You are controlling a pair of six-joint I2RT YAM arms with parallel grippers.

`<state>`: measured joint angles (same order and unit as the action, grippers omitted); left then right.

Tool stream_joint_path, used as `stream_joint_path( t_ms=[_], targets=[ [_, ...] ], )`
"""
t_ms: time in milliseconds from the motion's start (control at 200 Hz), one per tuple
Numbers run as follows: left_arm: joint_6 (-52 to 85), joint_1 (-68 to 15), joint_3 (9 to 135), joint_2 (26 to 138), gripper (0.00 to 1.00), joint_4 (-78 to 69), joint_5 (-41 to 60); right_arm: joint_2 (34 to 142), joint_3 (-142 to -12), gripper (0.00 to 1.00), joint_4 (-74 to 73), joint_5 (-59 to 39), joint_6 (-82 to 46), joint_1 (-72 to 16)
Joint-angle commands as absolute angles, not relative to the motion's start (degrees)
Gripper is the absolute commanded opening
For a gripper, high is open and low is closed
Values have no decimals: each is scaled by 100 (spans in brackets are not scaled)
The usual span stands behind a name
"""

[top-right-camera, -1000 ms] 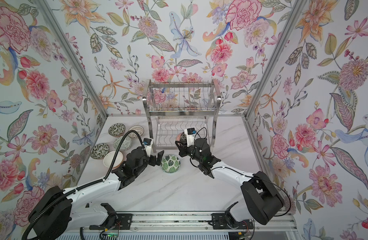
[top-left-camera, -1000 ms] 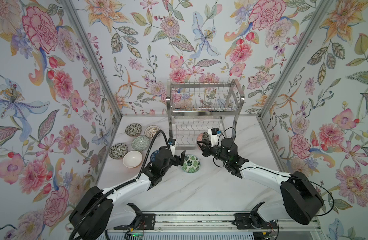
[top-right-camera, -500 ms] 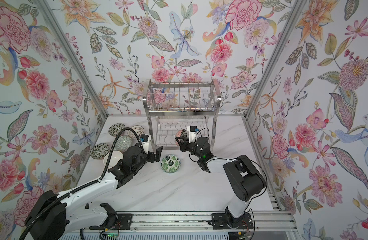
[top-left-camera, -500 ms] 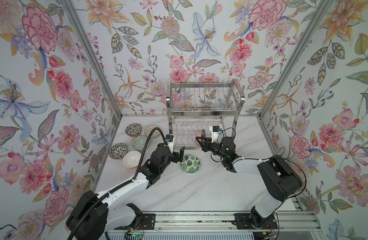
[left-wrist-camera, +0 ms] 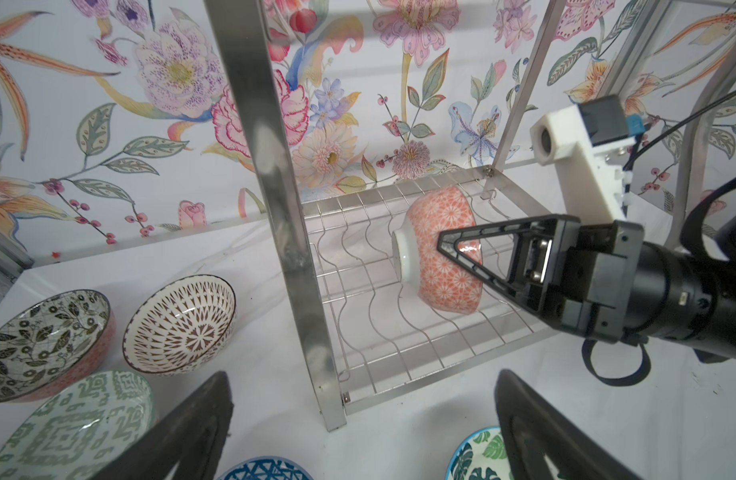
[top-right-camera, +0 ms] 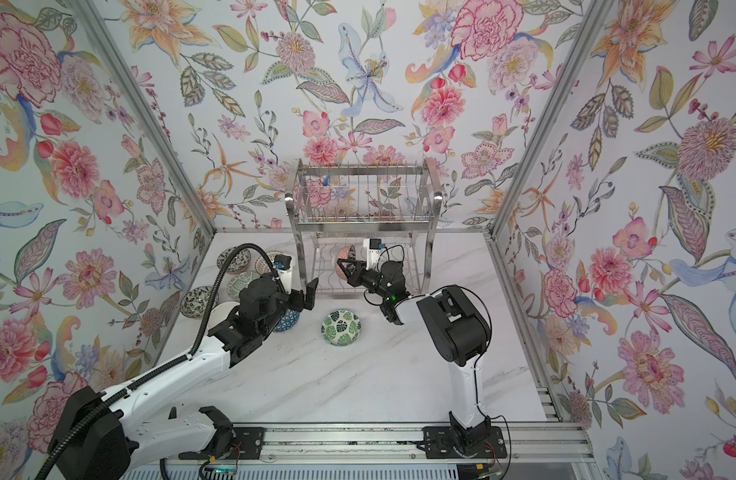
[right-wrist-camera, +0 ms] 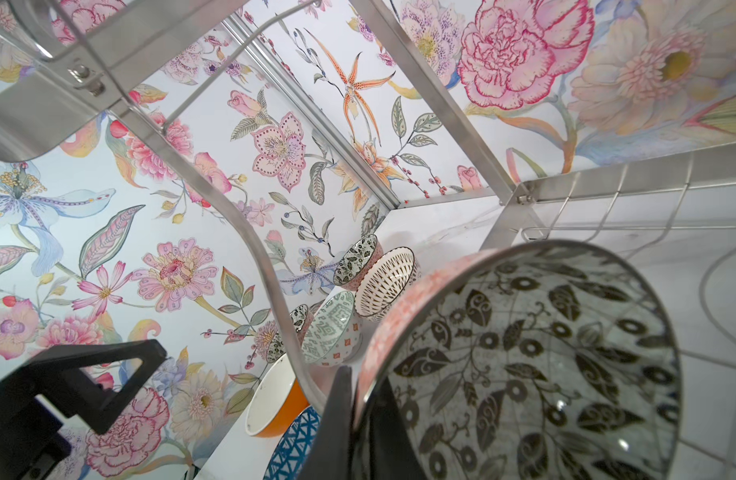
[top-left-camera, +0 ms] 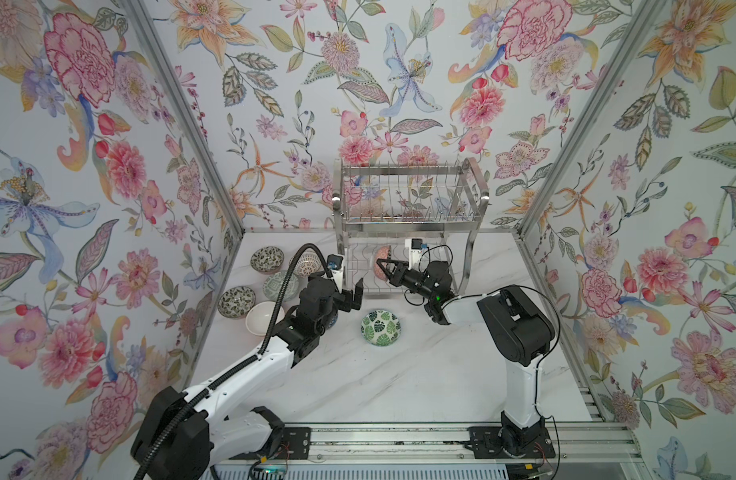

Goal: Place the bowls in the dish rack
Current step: 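Grasp the black-leaf pink bowl rim with the right gripper and lift it, then carry the bowl into the lower rack tier with the right gripper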

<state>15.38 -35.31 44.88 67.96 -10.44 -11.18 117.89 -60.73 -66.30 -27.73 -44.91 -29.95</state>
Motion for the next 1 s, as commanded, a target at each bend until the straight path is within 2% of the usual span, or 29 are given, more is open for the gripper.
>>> stream_joint_path(
  t_ms=[0, 215, 455, 676, 996],
  targets=[
    [1152, -3474, 4907, 6924, 99, -416, -1319, 11958, -6446, 0, -7370, -2919, -4717, -2952],
    [838, -3472, 5367, 7241, 99, 11, -953, 12484, -6973, 0, -7525, -2905, -5078, -2929],
    [326, -3471, 5598, 7526, 99, 288, -1180, 13050, -7700, 0, -7499, -2822, -5337, -2956],
    [-35, -3459, 4615, 7222, 99, -614, -925, 13329, -8261, 0, -7120, -2856, -5318, -3029],
    [105, -3271, 4754, 7372, 99, -425, -1006, 13829, -9050, 0, -6862, -2883, -5436, -3163]
  ],
)
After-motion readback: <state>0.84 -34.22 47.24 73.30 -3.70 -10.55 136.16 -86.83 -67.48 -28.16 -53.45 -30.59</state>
